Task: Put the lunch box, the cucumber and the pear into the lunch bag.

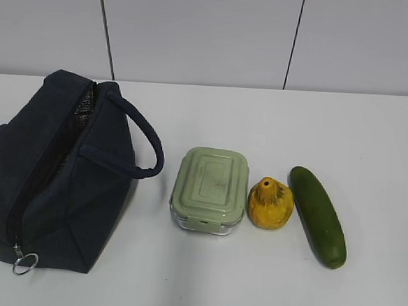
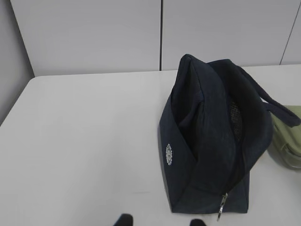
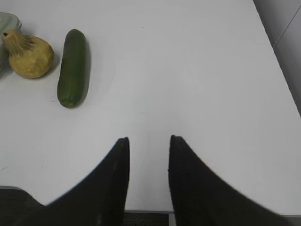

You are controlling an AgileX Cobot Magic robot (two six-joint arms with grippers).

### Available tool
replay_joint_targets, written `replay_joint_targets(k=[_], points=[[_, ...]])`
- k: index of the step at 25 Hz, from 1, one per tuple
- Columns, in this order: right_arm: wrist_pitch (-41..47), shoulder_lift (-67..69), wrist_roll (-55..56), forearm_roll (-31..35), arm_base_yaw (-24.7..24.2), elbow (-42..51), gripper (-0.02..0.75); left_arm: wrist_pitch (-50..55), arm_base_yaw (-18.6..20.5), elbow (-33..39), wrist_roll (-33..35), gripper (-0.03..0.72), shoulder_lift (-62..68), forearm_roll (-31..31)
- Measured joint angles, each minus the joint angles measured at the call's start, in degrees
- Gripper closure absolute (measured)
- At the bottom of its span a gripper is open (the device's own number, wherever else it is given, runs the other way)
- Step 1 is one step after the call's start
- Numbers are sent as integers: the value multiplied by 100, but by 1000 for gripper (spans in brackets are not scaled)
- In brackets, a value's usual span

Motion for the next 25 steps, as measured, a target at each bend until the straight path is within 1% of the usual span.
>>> replay_joint_targets(k=[25], points=[[0, 0, 0, 0, 0, 0, 498, 0, 0, 0, 0, 453, 0, -47]])
